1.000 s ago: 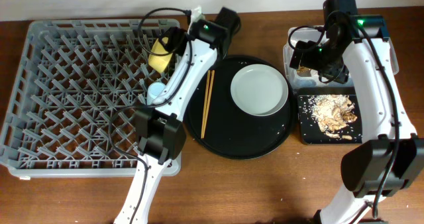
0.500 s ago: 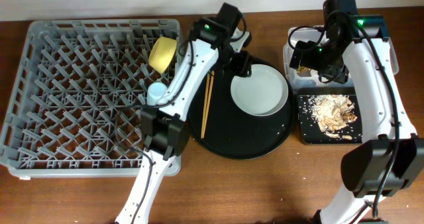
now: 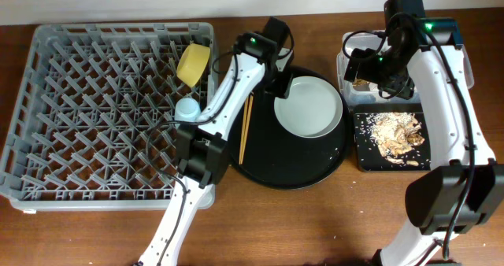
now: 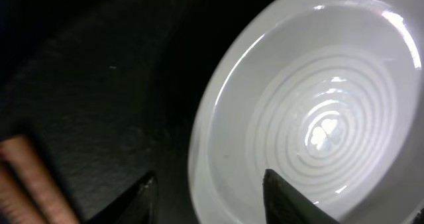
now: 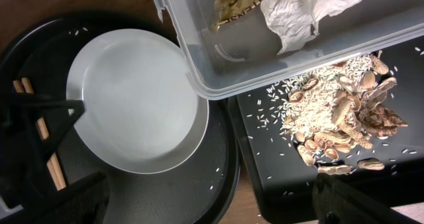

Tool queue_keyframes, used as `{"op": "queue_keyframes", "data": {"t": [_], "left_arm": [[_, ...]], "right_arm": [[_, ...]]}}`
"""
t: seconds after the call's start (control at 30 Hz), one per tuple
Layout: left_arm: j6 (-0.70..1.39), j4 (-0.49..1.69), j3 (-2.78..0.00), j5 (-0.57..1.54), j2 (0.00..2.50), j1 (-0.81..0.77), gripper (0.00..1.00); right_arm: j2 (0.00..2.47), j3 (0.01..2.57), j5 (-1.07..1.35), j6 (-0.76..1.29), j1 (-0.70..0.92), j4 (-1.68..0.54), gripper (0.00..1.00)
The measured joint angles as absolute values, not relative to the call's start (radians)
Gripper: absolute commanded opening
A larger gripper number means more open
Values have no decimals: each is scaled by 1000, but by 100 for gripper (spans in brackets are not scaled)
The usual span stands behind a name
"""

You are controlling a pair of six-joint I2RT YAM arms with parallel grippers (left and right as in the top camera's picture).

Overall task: Sort waste into correct bins and load items into the dishwasher rack
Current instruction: 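Reach the left gripper to the white plate edge and grasp it, then lift the white plate and stand it upright in the rack, left gripper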

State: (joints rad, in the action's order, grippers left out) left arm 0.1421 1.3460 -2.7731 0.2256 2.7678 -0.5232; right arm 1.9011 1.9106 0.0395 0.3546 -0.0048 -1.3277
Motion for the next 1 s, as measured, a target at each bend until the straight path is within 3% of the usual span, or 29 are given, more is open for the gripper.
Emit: {"op": "queue_keyframes", "data": {"t": [0.13, 0.33, 0.63, 0.8, 1.0], "left_arm": [[146, 1346, -2773, 219, 2795, -540, 29], [147, 1346, -2773, 212, 2798, -539, 1], [150, 1348, -2778, 213, 2799, -537, 1], [150, 1419, -2914, 201, 2792, -489, 1], [149, 1501, -3057, -39, 2614, -394, 0]], "right_arm": [[1901, 1911, 40, 355, -5, -1328, 98], [1901, 1911, 40, 355, -5, -1328, 98], [1901, 1911, 40, 355, -5, -1328, 98], [1901, 1911, 40, 354, -5, -1328, 99], [1901, 1911, 40, 354, -5, -1327, 98]]}}
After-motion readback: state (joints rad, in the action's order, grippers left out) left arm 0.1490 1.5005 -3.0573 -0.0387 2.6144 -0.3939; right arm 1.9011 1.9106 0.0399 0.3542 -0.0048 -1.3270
